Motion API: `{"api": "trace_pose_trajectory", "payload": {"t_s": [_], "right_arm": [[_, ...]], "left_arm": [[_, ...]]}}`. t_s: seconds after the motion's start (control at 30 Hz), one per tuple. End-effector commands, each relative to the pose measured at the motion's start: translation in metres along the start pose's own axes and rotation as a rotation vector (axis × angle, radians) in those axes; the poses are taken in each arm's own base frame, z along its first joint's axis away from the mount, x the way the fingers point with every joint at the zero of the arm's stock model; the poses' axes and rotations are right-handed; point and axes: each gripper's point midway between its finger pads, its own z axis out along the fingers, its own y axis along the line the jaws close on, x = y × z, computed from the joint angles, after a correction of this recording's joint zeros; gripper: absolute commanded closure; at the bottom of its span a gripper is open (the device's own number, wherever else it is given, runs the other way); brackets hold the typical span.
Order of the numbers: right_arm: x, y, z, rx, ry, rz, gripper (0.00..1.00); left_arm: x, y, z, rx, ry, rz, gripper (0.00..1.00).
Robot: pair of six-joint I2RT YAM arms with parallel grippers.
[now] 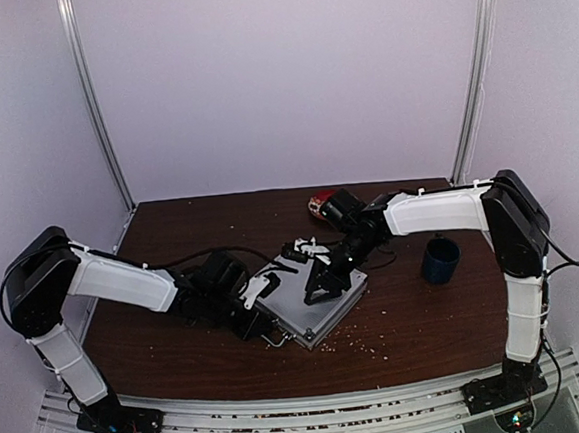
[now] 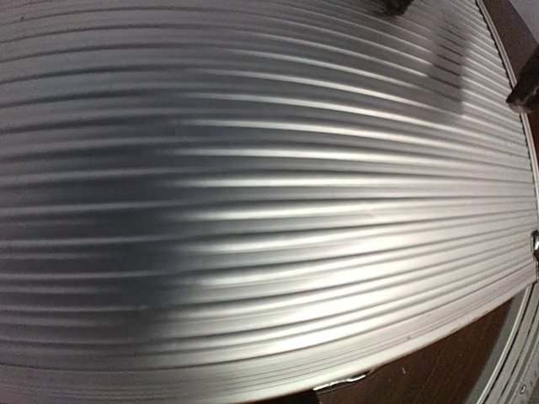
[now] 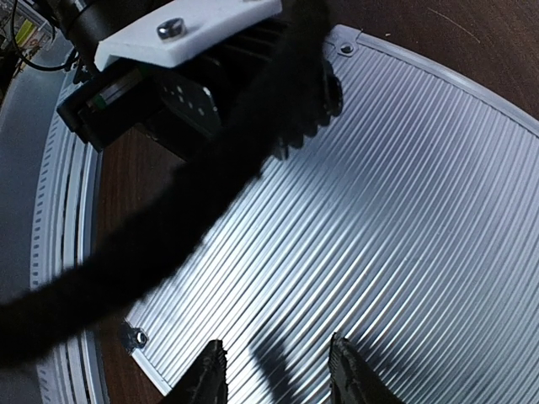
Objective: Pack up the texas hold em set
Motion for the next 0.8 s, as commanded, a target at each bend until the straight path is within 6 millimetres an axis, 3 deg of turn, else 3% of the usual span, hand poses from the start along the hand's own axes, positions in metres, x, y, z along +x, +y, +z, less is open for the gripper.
{"api": "trace_pose_trajectory", "payload": {"t_s": [0.0,0.17,0.3,0.43,0.53,0.57,0.6,0.63,0.7,0.77], "right_arm": [[0.040,-0.001,0.011,0.016,0.143,0.076,0.59],[0.026,-0.004,-0.022,0.089,0.099,0.053,0.59],[0.009,-0.016,-0.066,0.187,0.028,0.051,0.58],[-0.015,-0.037,-0.135,0.370,-0.093,0.060,0.56],[-0.030,-0.059,-0.197,0.565,-0.229,0.115,0.51],[-0.033,-0.067,-0.221,0.649,-0.293,0.145,0.47],[-0.035,-0.076,-0.247,0.738,-0.357,0.179,0.30],[-0.035,-0.086,-0.275,0.859,-0.422,0.221,0.05],[-0.025,-0.102,-0.326,1.111,-0.534,0.346,0.00],[-0.023,-0.103,-0.346,1.199,-0.557,0.349,0.00]], "left_arm": [[-0.035,-0.011,-0.028,-0.008,-0.086,0.053,1.00],[-0.047,-0.009,-0.069,-0.105,-0.088,0.112,0.99],[-0.066,0.004,-0.108,-0.248,-0.118,0.175,0.90],[-0.096,0.026,-0.153,-0.416,-0.167,0.213,0.74],[-0.124,0.053,-0.192,-0.600,-0.227,0.206,0.55],[-0.133,0.063,-0.207,-0.661,-0.251,0.199,0.47],[-0.142,0.077,-0.225,-0.737,-0.277,0.176,0.39],[-0.155,0.084,-0.243,-0.779,-0.322,0.157,0.32],[-0.175,0.095,-0.272,-0.818,-0.411,0.113,0.25],[-0.193,0.100,-0.296,-0.831,-0.511,0.073,0.20]]}}
